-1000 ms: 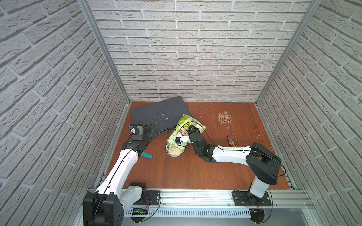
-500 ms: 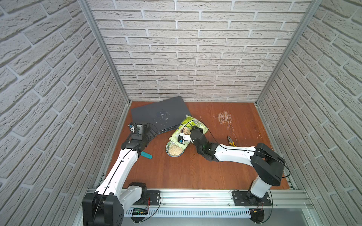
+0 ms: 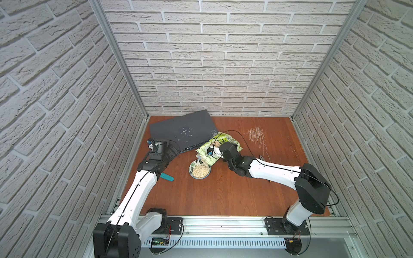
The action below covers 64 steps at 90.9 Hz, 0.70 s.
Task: Pour the oats into the breakfast bowl
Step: Pour the oats into the bowl.
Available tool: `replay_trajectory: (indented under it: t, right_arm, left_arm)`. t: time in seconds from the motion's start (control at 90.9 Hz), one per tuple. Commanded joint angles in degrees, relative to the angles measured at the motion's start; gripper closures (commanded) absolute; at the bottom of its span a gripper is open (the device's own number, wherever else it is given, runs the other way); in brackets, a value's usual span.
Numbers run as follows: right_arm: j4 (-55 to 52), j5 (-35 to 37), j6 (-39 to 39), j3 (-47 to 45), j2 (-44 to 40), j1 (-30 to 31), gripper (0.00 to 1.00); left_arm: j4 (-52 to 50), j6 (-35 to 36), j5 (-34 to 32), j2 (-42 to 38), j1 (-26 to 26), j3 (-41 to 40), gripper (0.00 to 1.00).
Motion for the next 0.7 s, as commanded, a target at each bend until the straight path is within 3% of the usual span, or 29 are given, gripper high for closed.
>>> replay_trajectory:
  t: [0.0, 0.132, 0.473, 0.693]
  right_arm:
    - [5.36, 2.35, 3.36, 1.96, -4.25, -0.36, 0.97]
    - [5.85, 2.41, 4.49, 0.93, -5.09, -0.31, 0.96]
    - [-8.86, -5.14, 20.04, 4.29, -6.73, -1.63, 0.96]
    - [-18.81, -16.25, 32.81, 6.31, -8.15, -6.64, 0.96]
  left_arm:
    - [1.16, 1.53, 1.12, -0.87, 0.37, 1.51, 0.11]
    - [1.28, 1.66, 1.26, -0.79, 0.41, 1.54, 0.12]
    - [2.21, 2.81, 3.57, -0.95, 0.37, 1.92, 0.13]
    - [2.96, 4.39, 5.29, -1.3, 0.41, 2.38, 0.14]
